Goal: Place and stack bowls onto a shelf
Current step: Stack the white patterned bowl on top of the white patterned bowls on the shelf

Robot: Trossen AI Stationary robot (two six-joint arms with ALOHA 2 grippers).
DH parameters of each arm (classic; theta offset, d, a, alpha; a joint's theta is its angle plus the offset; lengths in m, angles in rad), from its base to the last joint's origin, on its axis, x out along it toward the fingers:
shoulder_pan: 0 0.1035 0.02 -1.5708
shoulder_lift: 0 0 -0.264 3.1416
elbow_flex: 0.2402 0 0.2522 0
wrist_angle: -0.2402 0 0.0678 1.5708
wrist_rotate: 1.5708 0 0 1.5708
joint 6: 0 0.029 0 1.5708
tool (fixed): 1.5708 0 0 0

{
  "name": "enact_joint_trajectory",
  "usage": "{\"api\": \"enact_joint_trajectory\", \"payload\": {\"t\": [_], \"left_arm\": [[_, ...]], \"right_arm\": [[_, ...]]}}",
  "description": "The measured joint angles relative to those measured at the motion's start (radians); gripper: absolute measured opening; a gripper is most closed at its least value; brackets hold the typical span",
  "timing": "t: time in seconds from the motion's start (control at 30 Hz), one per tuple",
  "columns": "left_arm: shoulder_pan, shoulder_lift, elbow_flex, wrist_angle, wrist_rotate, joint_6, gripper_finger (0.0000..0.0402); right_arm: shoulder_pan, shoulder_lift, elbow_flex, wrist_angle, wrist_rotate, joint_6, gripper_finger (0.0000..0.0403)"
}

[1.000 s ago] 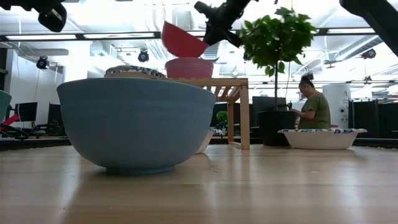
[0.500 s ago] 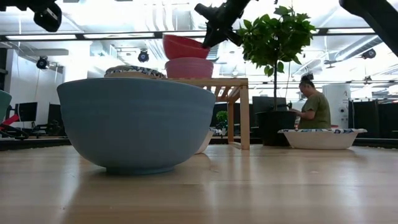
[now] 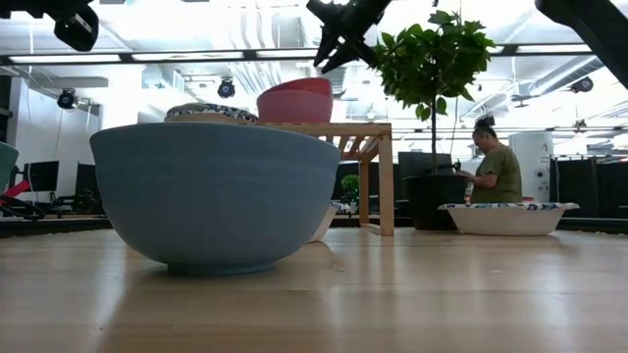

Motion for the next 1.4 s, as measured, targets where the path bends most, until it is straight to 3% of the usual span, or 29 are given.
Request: {"api": "enact_joint_trajectory", "payload": {"t": [0.3, 0.47, 0.6, 0.77, 0.93, 1.13, 1.4], "left_arm": [[0.0, 0.0, -0.001, 0.0, 0.0, 0.0, 0.0], [0.0, 0.0, -0.002, 0.0, 0.0, 0.0, 0.0], [0.0, 0.0, -0.002, 0.0, 0.0, 0.0, 0.0], [0.0, 0.001, -0.002, 0.0, 0.0, 0.0, 0.0], [0.0, 0.001, -0.002, -0.002, 0.001, -0.011, 0.0], [0.0, 0.001, -0.007, -0.002, 0.001, -0.012, 0.0], [0.0, 0.001, -0.007, -0.001, 0.002, -0.012, 0.0]], "right_arm": [[0.089, 0.0, 0.0, 0.048, 0.01, -0.165, 0.0077], [0.193, 0.008, -0.001, 0.089, 0.117, -0.268, 0.004], [0.272, 0.007, -0.002, 0.13, 0.13, -0.308, 0.0014], [0.367, 0.004, -0.028, 0.175, 0.18, -0.343, 0.0009], [0.43, -0.008, -0.13, 0.188, 0.374, -0.365, 0.0009], [0.427, -0.066, -0.274, 0.229, 0.499, -0.323, 0.0009], [0.358, -0.22, -0.595, 0.507, 0.52, -0.33, 0.0009]]}}
